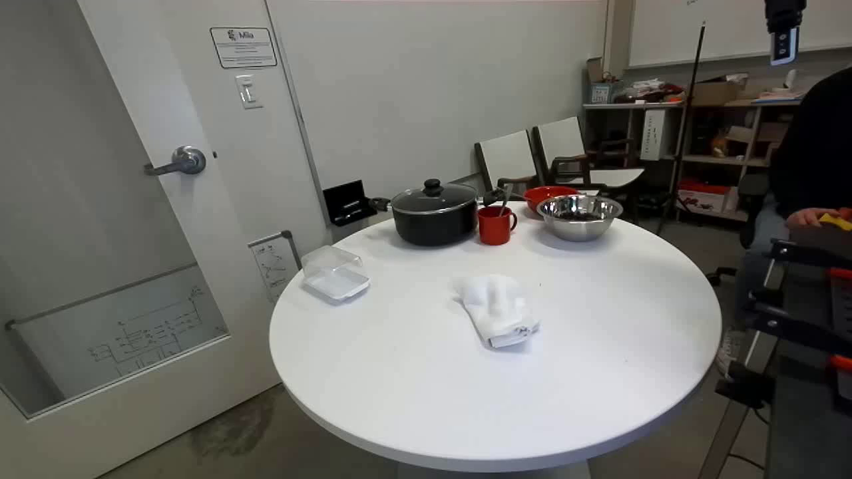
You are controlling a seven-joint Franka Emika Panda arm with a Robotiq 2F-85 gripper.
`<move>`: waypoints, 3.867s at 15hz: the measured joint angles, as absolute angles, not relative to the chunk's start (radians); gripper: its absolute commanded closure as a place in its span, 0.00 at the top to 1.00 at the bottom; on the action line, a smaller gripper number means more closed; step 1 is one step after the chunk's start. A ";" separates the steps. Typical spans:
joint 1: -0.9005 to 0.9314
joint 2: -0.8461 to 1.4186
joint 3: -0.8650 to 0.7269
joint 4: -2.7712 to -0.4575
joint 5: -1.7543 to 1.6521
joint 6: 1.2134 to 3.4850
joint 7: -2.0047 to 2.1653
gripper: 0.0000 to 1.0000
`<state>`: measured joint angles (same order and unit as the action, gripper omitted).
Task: Use the towel to wipe the table.
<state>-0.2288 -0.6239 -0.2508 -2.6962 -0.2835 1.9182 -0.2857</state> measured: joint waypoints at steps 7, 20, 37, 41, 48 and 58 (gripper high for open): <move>-0.229 -0.624 -0.251 -2.696 -0.283 1.918 -0.286 1.00; 0.031 -0.637 -0.140 -2.695 0.080 2.048 -0.274 1.00; 0.127 -0.133 0.267 -2.427 0.137 2.342 0.317 1.00; 0.140 -0.131 0.270 -2.428 0.126 2.369 0.415 1.00; 0.135 0.011 0.259 -2.402 -0.158 2.658 0.924 1.00; 0.159 0.286 0.108 -2.248 -0.493 2.703 1.612 1.00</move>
